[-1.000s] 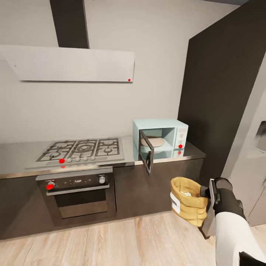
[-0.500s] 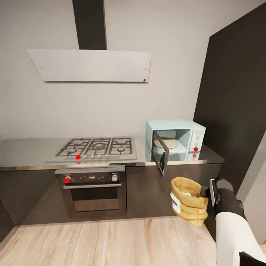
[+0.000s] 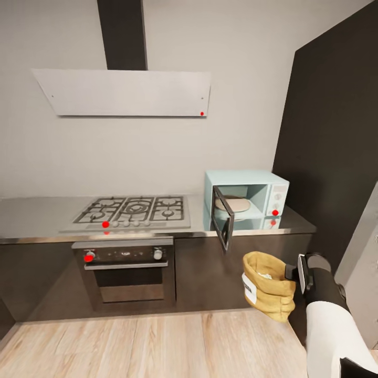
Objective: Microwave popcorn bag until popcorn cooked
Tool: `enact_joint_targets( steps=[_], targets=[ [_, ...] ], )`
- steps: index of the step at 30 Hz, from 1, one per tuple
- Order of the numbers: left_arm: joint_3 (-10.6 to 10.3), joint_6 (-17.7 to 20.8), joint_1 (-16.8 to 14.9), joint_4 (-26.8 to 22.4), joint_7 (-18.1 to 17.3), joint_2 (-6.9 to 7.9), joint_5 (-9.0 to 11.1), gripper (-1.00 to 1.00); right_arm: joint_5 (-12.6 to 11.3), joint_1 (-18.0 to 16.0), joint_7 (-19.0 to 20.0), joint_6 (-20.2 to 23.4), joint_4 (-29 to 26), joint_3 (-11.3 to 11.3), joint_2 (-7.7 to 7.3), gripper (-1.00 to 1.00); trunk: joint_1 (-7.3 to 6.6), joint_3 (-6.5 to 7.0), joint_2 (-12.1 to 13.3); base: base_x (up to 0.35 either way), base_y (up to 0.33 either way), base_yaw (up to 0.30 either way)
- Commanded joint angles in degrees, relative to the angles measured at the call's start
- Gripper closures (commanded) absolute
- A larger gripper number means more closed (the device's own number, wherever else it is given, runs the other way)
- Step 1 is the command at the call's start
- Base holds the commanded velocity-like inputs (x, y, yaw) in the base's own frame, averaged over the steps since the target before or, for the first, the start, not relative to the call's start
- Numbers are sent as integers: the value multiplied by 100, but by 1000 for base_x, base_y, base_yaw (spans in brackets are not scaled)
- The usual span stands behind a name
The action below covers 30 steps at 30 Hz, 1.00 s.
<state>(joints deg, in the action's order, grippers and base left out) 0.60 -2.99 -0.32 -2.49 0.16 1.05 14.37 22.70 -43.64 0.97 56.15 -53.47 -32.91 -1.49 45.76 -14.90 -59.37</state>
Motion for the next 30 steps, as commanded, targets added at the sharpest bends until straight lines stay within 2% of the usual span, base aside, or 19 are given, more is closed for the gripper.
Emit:
enact_joint_targets(
  steps=[1,12,22,27,30],
  targets=[
    [4,-17,-3,3,2,0,22,-100,14,-5,9,19,-5,0,0,100,1,-7,-4,108,-255,0],
    [10,-17,-3,3,2,0,22,-100,10,-5,6,19,-6,-4,0,100,1,-7,-4,107,-258,4],
    [10,-18,-3,3,2,0,22,-100,-11,-4,9,27,11,4,3,100,1,-7,-4,86,-259,200],
    [11,-25,-3,3,2,0,29,-100,-11,-4,9,59,28,4,24,100,1,-7,-4,6,-44,87],
    [11,-26,-3,3,2,0,30,-100,-15,-4,9,228,26,4,28,100,1,-7,-4,1,-4,8]
  ],
)
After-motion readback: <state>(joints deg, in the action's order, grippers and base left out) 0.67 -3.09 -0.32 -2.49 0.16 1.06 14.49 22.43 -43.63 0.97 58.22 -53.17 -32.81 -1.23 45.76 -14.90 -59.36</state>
